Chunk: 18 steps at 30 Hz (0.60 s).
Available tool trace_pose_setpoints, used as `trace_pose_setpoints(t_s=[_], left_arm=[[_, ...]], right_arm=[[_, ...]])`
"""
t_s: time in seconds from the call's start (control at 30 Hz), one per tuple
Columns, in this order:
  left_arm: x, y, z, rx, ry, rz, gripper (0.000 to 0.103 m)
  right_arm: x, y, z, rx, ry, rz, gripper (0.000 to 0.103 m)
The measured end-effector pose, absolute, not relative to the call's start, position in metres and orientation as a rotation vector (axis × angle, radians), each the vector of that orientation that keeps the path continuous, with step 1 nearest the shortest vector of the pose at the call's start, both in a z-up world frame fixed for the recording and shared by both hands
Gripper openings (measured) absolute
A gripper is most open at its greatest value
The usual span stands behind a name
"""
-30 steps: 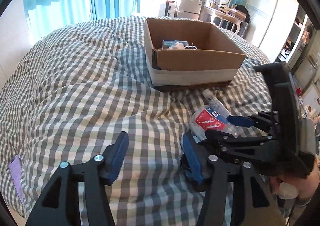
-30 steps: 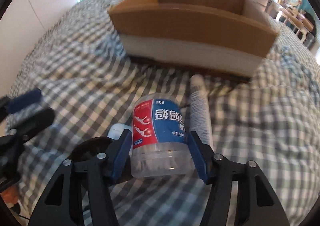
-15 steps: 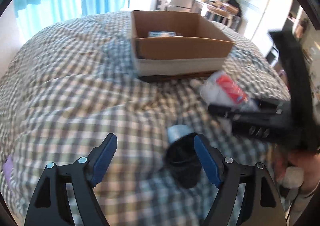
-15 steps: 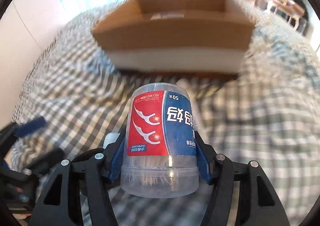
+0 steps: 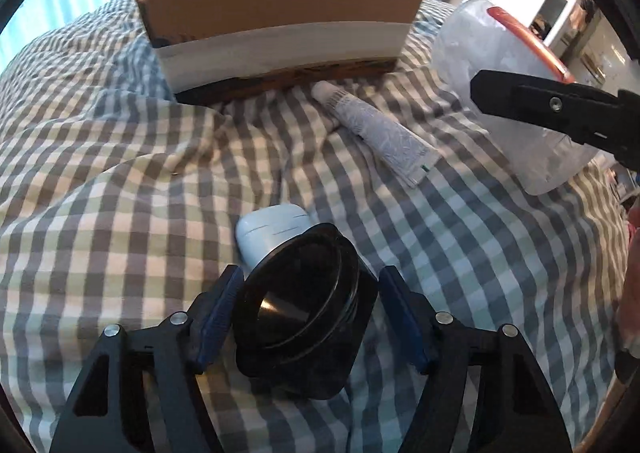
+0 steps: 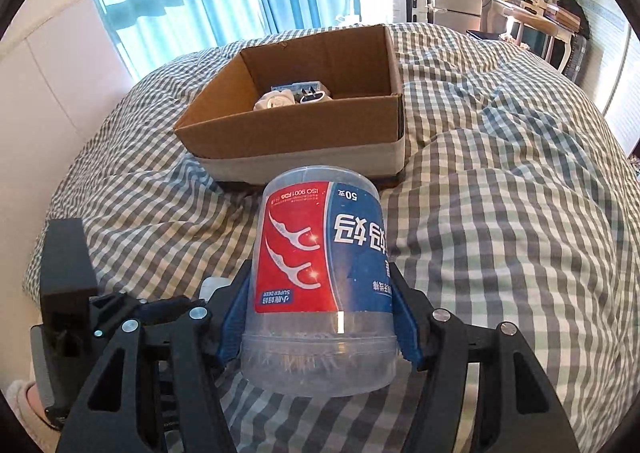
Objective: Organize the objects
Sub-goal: 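Lift the black case and clear canister and carry both over the box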
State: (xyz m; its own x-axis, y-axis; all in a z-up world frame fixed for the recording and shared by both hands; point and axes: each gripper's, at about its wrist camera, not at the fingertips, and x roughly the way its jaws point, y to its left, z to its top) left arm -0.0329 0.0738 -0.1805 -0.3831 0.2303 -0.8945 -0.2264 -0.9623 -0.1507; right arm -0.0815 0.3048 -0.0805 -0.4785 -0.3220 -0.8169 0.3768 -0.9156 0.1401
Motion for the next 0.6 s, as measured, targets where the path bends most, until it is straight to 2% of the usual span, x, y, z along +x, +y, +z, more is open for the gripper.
trace_pose_setpoints(t_s=[0.23,0.6], left_arm=[[-0.024,0.074,-0.167,-1.515,0.028,2.479,0.071],[-0.006,0.06,-0.128,-1.429,-0.039,2.55,0.066]], right_arm=[[-0.067,0.31,-0.079,1.309,0.111,-2.4,0.061],[-0.031,0.311,-0.067,1.26,0.163,-2.397,0.061]])
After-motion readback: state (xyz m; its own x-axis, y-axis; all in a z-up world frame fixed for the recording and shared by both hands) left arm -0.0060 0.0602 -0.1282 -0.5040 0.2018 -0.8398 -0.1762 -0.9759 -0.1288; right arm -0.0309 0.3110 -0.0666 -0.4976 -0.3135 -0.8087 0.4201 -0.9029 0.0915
